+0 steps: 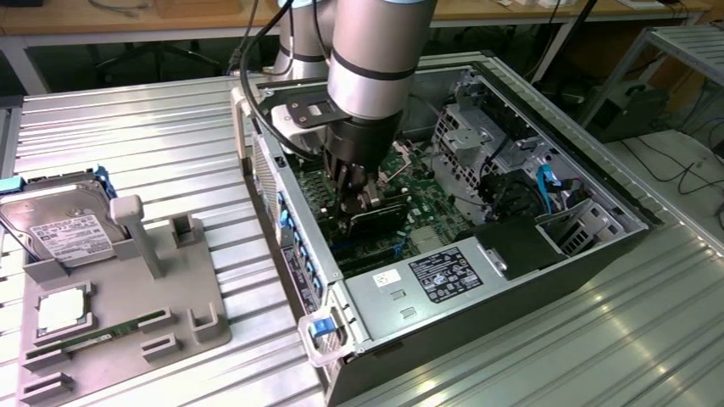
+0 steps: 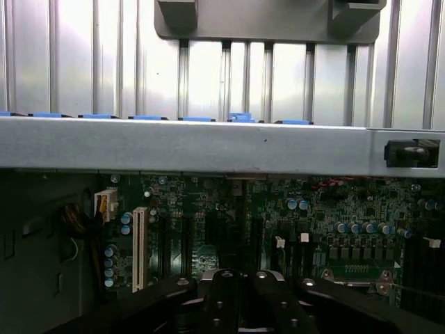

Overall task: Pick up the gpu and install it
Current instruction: 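Press down on the gpu until it lock into place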

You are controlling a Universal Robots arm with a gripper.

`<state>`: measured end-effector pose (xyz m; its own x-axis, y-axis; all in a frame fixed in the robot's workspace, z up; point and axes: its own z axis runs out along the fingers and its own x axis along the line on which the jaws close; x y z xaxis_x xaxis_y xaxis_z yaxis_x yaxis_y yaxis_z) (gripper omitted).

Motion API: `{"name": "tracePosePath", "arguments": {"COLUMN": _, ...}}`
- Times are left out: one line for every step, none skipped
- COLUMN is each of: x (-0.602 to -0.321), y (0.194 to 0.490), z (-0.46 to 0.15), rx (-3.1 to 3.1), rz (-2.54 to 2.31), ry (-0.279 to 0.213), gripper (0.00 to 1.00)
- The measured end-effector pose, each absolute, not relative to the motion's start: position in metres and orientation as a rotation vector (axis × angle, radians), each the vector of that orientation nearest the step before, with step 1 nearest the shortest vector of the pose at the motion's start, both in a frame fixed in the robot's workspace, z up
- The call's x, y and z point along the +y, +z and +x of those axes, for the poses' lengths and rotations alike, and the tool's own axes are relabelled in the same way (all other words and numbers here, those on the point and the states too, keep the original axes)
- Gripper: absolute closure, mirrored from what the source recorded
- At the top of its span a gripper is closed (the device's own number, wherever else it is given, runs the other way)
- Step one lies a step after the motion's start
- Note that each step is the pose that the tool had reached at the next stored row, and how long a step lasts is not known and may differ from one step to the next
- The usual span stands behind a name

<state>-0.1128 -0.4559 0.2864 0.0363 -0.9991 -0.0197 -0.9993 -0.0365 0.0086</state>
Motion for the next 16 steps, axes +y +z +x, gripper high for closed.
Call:
{"name": "tracePosePath", "arguments": {"x": -0.4558, "y": 0.2864, "z": -0.1131, "rx": 2.175, "rz": -2.256, "ry": 0.032, "gripper": 0.89}}
{"name": "tracePosePath", "arguments": {"x": -0.4557, "y": 0.2863, "z": -0.1138, "rx": 2.175, "rz": -2.256, "ry": 0.032, "gripper": 0.89}}
{"name": "tracePosePath", "arguments": {"x": -0.4557, "y": 0.2863, "z": -0.1144, "rx": 2.175, "rz": -2.256, "ry": 0.032, "gripper": 0.89}}
{"name": "tracePosePath", "arguments": {"x": -0.4557, "y": 0.2861, "z": -0.1154, "rx": 2.175, "rz": -2.256, "ry": 0.032, "gripper": 0.89}}
{"name": "tracePosePath", "arguments": {"x": -0.4556, "y": 0.2859, "z": -0.1156, "rx": 2.175, "rz": -2.256, "ry": 0.032, "gripper": 0.89}}
{"name": "tracePosePath", "arguments": {"x": -0.4553, "y": 0.2856, "z": -0.1160, "rx": 2.175, "rz": -2.256, "ry": 0.032, "gripper": 0.89}}
{"name": "tracePosePath", "arguments": {"x": -0.4549, "y": 0.2852, "z": -0.1165, "rx": 2.175, "rz": -2.256, "ry": 0.032, "gripper": 0.89}}
{"name": "tracePosePath", "arguments": {"x": -0.4541, "y": 0.2843, "z": -0.1169, "rx": 2.175, "rz": -2.256, "ry": 0.032, "gripper": 0.89}}
{"name": "tracePosePath", "arguments": {"x": -0.4536, "y": 0.2837, "z": -0.1172, "rx": 2.175, "rz": -2.256, "ry": 0.032, "gripper": 0.89}}
{"name": "tracePosePath", "arguments": {"x": -0.4531, "y": 0.2830, "z": -0.1172, "rx": 2.175, "rz": -2.256, "ry": 0.032, "gripper": 0.89}}
{"name": "tracePosePath", "arguments": {"x": -0.4524, "y": 0.2827, "z": -0.1172, "rx": 2.175, "rz": -2.256, "ry": 0.032, "gripper": 0.89}}
{"name": "tracePosePath", "arguments": {"x": -0.4517, "y": 0.2819, "z": -0.1171, "rx": 2.175, "rz": -2.256, "ry": 0.032, "gripper": 0.89}}
{"name": "tracePosePath", "arguments": {"x": -0.4517, "y": 0.2811, "z": -0.1172, "rx": 2.175, "rz": -2.256, "ry": 0.032, "gripper": 0.89}}
{"name": "tracePosePath", "arguments": {"x": -0.4517, "y": 0.2798, "z": -0.1172, "rx": 2.175, "rz": -2.256, "ry": 0.032, "gripper": 0.89}}
{"name": "tracePosePath", "arguments": {"x": -0.4516, "y": 0.2783, "z": -0.1172, "rx": 2.175, "rz": -2.256, "ry": 0.032, "gripper": 0.89}}
{"name": "tracePosePath", "arguments": {"x": -0.4516, "y": 0.2765, "z": -0.1172, "rx": 2.176, "rz": -2.257, "ry": 0.033, "gripper": 0.89}}
